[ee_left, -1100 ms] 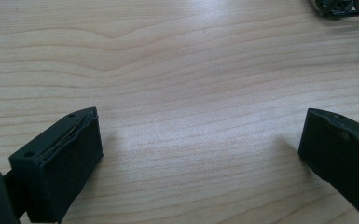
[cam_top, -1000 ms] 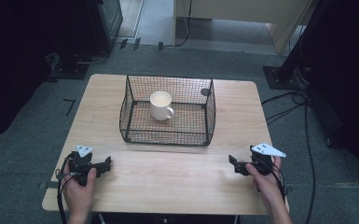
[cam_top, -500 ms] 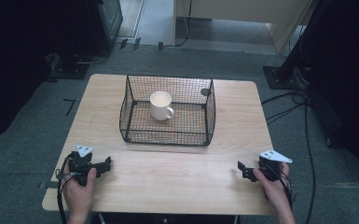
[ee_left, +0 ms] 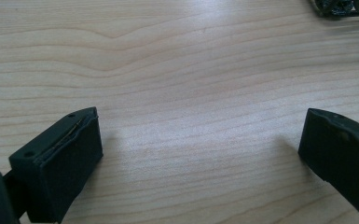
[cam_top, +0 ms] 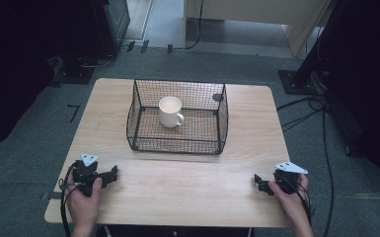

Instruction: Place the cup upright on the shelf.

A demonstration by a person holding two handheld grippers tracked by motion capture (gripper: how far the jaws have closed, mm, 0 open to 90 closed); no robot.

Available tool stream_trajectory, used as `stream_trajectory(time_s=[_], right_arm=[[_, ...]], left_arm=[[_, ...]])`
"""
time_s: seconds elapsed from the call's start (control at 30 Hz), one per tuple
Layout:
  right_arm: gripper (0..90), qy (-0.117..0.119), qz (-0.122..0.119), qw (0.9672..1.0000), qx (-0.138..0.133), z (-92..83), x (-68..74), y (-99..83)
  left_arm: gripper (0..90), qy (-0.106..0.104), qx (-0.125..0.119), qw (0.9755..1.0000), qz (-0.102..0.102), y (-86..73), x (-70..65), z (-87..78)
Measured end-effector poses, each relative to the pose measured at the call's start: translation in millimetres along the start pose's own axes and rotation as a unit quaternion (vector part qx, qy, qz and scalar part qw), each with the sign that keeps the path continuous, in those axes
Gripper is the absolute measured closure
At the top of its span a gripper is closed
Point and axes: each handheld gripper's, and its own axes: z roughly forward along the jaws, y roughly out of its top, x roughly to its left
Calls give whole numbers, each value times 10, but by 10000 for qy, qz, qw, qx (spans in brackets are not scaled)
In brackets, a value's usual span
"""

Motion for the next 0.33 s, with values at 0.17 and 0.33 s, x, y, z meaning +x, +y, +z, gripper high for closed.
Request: stream_trajectory(time_s=[0.17,0.33], right_arm=[[2,-16,4,10000,-5,0,6,-2],[2,-64,65,10000,-4,-3,23,-5]], left_arm=[[0,0,-1,10000,-1,0,0,0],[0,-1,0,10000,2,0,0,0]])
